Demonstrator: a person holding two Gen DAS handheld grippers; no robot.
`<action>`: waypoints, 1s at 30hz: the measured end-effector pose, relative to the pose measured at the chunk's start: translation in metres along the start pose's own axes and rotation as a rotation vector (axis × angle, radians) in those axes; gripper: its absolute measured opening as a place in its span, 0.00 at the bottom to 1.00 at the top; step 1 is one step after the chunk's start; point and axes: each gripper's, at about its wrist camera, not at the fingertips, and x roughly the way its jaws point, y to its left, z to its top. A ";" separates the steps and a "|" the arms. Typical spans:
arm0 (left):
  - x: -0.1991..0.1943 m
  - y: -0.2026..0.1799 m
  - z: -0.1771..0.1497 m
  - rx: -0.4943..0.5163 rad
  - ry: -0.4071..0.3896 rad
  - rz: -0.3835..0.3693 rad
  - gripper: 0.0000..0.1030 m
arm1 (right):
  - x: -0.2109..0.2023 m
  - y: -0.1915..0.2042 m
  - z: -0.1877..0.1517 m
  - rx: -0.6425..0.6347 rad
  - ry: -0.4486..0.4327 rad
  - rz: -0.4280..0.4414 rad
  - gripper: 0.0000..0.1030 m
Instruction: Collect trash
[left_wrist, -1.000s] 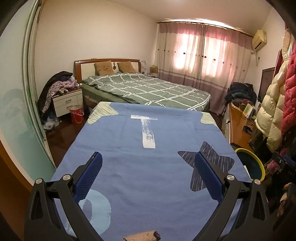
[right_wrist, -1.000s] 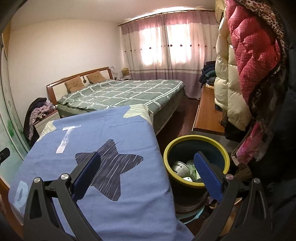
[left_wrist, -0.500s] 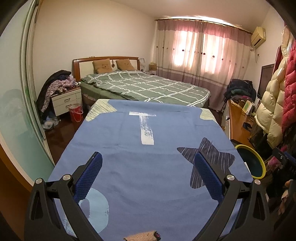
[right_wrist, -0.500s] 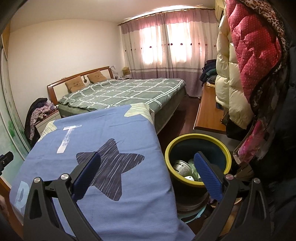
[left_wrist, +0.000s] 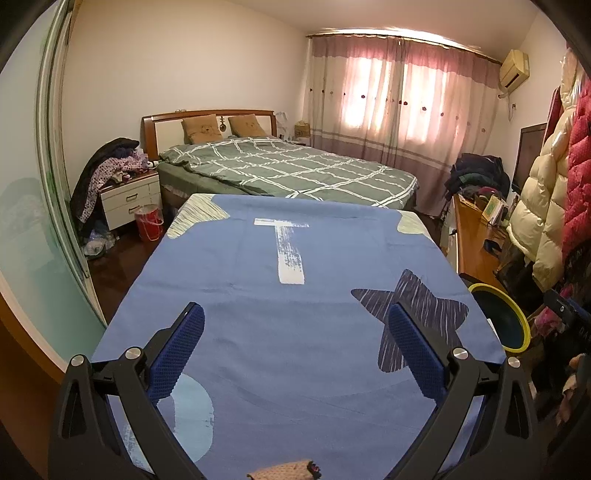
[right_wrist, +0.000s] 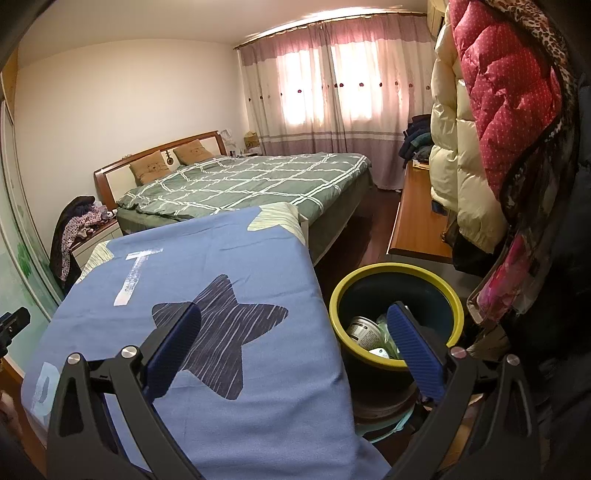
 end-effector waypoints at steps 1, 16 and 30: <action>0.001 0.001 -0.001 0.003 0.004 -0.003 0.95 | 0.001 0.000 0.000 0.000 0.002 0.001 0.93; 0.008 0.002 -0.003 0.000 0.017 -0.022 0.95 | 0.002 0.006 -0.001 -0.009 0.013 0.007 0.93; 0.008 0.004 -0.004 0.001 0.017 -0.022 0.95 | 0.004 0.008 -0.001 -0.009 0.023 0.011 0.93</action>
